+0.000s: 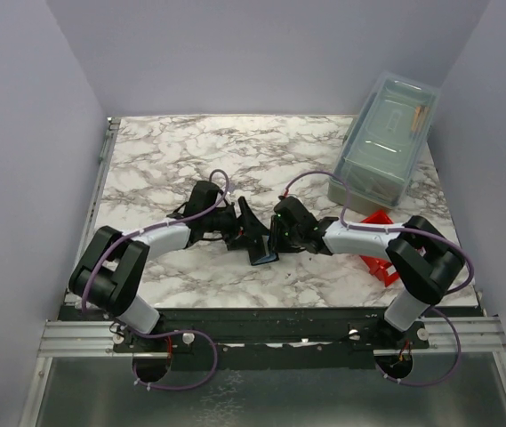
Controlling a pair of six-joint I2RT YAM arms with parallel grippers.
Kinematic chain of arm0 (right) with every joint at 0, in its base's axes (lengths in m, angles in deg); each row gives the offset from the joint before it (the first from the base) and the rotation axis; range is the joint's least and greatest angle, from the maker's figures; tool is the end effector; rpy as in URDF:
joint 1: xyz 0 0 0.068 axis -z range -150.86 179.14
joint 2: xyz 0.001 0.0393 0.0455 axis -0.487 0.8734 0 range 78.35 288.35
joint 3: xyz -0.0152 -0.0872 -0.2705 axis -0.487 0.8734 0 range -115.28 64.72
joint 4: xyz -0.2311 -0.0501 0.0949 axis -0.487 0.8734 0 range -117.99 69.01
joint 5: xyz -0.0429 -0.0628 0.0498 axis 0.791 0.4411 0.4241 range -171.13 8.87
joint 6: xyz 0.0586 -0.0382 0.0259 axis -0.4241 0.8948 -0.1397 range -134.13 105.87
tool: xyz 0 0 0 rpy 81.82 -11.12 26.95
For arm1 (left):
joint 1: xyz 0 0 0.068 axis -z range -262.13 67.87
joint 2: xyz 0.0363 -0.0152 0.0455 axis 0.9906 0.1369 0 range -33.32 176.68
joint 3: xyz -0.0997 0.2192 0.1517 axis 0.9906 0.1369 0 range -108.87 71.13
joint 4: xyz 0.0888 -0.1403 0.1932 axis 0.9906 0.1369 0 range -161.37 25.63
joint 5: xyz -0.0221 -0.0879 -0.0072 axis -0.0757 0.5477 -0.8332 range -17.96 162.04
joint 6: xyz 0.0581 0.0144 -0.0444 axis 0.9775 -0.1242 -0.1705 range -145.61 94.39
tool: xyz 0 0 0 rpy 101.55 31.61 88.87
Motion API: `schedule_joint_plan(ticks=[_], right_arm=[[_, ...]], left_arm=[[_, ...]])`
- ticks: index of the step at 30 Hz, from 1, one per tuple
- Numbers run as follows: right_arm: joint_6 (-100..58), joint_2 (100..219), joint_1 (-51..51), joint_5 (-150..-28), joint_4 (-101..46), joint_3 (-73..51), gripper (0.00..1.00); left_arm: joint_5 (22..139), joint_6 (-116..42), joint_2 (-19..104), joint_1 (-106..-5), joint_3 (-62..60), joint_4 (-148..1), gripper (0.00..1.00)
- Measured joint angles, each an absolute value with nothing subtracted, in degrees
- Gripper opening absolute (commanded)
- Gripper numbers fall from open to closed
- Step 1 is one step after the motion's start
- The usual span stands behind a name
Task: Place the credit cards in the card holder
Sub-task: Close the card holder at the center of the board.
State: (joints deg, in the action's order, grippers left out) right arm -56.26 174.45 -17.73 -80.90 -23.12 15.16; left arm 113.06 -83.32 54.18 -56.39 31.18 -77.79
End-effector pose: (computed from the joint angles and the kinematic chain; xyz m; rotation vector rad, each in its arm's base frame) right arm 0.2339 0.2492 0.1500 -0.1051 2.5849 0.6313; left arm 0.2560 -0.1691 0.1746 -0.2865 2.5762 -1.4861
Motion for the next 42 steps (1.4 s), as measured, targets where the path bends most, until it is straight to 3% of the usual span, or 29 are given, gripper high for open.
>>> schedule_joint_plan(ticks=[11,18,23,42], right_arm=[[-59.32,165.25,-18.03,-78.82,-11.91,16.17,0.42],[-59.54,157.95,-17.31,-77.95,-9.86,16.95,0.40],[-58.88,159.80,-15.72,-77.47,-9.64,16.39,0.30],[-54.53,168.96,-14.34,-75.76,-8.13,8.93,0.18]], left_arm=[[112.90,-85.51,62.86,-54.51,28.49,-81.88,0.71],[112.86,-85.88,65.42,-54.51,28.06,-83.06,0.46],[112.44,-85.79,66.01,-54.51,28.17,-82.99,0.37],[112.05,-85.53,66.29,-54.49,28.93,-83.10,0.36]])
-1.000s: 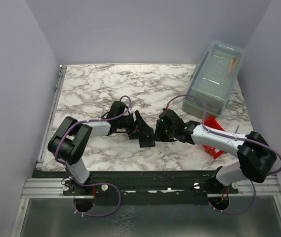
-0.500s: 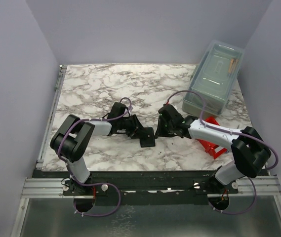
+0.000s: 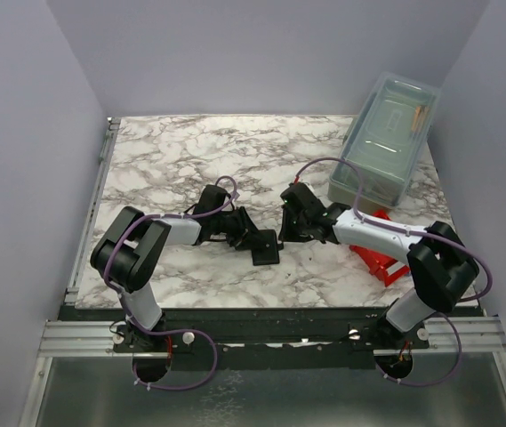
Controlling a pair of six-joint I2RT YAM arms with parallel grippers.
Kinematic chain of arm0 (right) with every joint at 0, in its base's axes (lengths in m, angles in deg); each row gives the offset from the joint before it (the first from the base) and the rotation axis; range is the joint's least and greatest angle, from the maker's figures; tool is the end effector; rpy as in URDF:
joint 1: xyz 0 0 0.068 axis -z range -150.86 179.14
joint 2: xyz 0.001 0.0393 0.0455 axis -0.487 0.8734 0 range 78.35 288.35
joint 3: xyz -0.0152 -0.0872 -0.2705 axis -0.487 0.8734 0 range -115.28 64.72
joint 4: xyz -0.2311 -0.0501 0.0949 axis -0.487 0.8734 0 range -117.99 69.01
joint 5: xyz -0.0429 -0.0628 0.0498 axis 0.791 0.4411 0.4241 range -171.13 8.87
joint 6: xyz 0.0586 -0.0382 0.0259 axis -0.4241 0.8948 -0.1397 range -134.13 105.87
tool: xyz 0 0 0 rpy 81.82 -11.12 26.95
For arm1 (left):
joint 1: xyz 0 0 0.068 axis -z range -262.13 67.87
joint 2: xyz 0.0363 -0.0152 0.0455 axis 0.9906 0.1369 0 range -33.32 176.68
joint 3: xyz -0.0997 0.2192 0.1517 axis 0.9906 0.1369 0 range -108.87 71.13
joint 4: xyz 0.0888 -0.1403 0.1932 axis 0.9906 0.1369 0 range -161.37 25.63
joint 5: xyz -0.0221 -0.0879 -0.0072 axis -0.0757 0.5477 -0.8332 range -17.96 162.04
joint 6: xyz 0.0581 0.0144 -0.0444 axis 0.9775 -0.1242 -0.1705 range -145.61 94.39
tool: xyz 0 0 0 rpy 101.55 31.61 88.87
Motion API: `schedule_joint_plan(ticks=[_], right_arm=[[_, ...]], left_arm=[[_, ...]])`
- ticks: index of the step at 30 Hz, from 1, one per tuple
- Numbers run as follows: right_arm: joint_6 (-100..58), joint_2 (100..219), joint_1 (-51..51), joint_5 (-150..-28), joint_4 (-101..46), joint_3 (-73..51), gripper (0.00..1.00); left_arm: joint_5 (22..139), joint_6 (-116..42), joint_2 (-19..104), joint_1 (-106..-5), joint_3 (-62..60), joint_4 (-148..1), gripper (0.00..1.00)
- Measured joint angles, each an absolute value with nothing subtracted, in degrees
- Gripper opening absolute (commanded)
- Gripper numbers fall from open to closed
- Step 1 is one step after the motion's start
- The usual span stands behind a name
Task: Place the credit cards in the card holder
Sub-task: Close the card holder at the center of the board.
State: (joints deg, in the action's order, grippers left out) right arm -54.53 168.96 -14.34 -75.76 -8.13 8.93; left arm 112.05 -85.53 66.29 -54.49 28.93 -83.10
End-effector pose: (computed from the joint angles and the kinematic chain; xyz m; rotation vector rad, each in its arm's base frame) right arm 0.2445 0.2237 0.1920 -0.0308 2.5845 0.4599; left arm 0.2736 -0.1887 0.1305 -0.3625 2.6769 -1.4552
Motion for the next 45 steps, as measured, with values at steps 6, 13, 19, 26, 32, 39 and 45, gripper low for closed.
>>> schedule_joint_plan(ticks=[6,13,19,26,32,39,45], right_arm=[[-54.49,169.75,-14.25,-75.59,-7.91,8.74,0.00],[-54.38,169.75,-13.97,-75.28,-7.60,8.74,0.00],[-54.60,169.16,-13.25,-76.00,-9.00,9.92,0.00],[-55.23,166.51,-10.93,-82.23,-15.80,15.53,0.00],[-55.89,166.21,-10.21,-86.43,-20.33,17.33,0.00],[-56.15,165.97,-9.84,-91.00,-24.59,18.77,0.00],[-56.32,168.59,-9.77,-93.60,-27.76,18.75,0.00]], left_arm=[[112.05,-85.33,66.29,-54.49,28.93,-83.08,0.36],[111.90,-84.76,66.29,-54.49,28.93,-82.88,0.40],[110.22,-82.97,64.92,-54.36,28.65,-81.07,0.42],[105.34,-78.42,62.84,-54.14,26.68,-73.26,0.30],[103.75,-76.65,62.42,-54.14,26.53,-70.66,0.24],[103.96,-76.43,64.78,-54.06,24.60,-69.29,0.20],[104.03,-76.59,65.16,-53.88,24.01,-68.85,0.20]])
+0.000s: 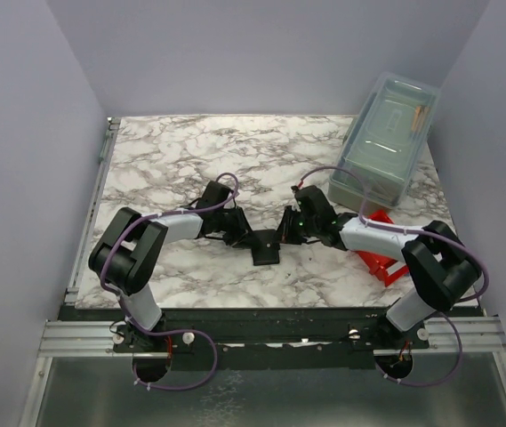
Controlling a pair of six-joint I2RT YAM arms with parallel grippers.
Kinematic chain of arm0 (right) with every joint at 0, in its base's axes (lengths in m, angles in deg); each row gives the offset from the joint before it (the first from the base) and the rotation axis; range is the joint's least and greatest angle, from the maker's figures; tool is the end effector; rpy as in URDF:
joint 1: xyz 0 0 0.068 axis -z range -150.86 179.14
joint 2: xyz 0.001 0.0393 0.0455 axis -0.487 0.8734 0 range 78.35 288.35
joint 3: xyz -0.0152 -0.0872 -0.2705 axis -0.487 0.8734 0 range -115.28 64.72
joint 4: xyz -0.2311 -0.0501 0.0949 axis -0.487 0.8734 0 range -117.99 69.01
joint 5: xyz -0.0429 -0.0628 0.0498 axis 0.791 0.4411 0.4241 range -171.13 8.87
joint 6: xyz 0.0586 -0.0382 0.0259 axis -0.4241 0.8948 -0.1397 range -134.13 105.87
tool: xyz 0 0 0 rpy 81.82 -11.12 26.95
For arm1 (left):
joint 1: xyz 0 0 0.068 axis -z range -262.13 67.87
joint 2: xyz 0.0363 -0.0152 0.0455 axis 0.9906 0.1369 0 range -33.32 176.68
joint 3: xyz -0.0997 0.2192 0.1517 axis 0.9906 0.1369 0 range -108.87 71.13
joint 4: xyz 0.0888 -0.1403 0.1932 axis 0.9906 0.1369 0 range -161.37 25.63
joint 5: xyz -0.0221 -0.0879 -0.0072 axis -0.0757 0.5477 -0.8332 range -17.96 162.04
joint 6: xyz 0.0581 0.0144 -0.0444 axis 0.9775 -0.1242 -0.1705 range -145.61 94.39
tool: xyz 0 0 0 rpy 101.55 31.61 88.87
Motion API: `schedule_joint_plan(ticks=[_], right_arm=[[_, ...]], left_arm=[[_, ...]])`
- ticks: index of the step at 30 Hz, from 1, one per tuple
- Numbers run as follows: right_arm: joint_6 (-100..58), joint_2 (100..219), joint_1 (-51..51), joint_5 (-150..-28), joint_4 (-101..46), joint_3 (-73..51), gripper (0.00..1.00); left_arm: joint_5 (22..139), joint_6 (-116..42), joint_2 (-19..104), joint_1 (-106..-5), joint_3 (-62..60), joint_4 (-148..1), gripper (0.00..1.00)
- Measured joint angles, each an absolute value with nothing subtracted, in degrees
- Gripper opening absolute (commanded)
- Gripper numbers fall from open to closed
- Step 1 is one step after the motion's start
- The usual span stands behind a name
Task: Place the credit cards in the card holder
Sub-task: Close the card holder at the center of the board.
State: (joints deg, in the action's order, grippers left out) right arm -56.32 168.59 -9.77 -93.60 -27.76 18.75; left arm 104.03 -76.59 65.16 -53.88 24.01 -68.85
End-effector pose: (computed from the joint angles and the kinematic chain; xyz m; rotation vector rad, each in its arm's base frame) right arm 0.2482 0.2176 0.1720 -0.0434 2.5283 0.8985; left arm 0.2759 -0.1859 0.1357 -0.2915 2.7591 -1.1842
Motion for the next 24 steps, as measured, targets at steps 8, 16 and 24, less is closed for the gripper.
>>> schedule_joint_plan(ticks=[8,16,24], right_arm=[[-56.54,171.10,-9.77,-95.83,-29.26,18.44,0.00],[-56.48,172.61,-9.77,-96.22,-28.63,17.11,0.00],[-56.08,173.25,-9.77,-96.29,-27.74,16.39,0.00]], left_arm=[[104.03,-76.61,65.16,-53.86,24.01,-68.83,0.20],[104.03,-76.74,65.16,-53.86,24.01,-68.83,0.20],[104.03,-76.76,65.16,-53.86,24.01,-68.85,0.20]])
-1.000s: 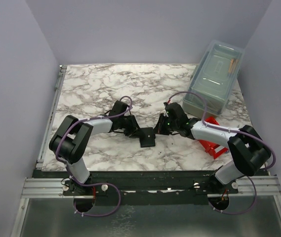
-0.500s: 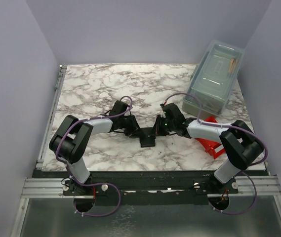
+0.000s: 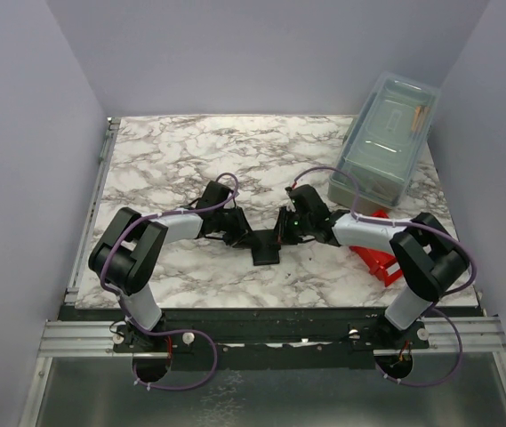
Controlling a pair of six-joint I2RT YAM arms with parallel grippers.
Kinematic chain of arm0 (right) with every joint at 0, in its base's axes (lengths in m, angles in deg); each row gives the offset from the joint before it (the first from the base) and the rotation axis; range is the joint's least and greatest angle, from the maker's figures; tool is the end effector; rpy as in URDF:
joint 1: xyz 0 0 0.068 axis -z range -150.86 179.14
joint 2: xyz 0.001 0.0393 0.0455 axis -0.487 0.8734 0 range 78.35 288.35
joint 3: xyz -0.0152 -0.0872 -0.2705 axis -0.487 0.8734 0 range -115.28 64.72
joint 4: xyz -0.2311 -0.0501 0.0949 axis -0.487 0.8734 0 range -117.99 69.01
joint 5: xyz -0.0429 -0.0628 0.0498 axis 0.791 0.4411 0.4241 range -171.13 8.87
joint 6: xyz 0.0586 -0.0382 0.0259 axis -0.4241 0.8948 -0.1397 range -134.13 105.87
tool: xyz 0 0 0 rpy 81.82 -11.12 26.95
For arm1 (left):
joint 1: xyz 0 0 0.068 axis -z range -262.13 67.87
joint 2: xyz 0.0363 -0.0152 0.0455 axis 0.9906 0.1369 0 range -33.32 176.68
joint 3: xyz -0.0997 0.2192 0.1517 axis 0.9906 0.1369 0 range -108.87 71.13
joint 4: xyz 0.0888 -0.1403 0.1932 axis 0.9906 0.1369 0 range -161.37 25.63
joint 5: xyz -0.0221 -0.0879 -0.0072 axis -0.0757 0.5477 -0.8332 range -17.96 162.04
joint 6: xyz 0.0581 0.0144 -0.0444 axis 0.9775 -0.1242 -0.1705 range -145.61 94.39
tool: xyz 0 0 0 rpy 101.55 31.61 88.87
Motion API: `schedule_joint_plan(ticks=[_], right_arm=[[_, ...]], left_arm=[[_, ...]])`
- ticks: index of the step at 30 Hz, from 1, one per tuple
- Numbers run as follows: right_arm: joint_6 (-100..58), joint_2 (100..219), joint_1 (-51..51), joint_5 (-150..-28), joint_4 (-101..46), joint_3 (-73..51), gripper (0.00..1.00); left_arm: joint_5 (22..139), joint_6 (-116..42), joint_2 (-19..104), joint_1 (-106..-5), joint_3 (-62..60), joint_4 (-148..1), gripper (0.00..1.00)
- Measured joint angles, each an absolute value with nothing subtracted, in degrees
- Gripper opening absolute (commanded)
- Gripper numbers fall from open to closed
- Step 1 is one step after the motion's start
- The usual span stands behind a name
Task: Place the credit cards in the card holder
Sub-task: Close the card holder at the center of the board.
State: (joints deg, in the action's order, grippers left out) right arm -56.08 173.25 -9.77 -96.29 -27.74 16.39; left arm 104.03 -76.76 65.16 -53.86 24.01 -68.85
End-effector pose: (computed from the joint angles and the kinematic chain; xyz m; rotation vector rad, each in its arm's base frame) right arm 0.2565 0.2280 0.1592 -0.0674 2.5818 0.9233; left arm 0.2758 -0.1860 0.1357 -0.2952 2.7598 -1.1849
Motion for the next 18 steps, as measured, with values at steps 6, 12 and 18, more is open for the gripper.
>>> schedule_joint_plan(ticks=[6,12,18], right_arm=[[-56.06,175.32,-9.73,-97.20,-28.02,15.36,0.00],[-54.95,175.32,-9.73,-97.23,-26.23,14.31,0.01],[-53.51,173.16,-11.13,-93.42,-15.45,8.65,0.22]], left_arm=[[104.03,-76.76,65.16,-53.86,24.01,-68.83,0.20],[104.03,-76.76,65.16,-53.86,24.01,-68.83,0.20],[104.03,-76.78,65.16,-53.86,24.01,-68.83,0.20]])
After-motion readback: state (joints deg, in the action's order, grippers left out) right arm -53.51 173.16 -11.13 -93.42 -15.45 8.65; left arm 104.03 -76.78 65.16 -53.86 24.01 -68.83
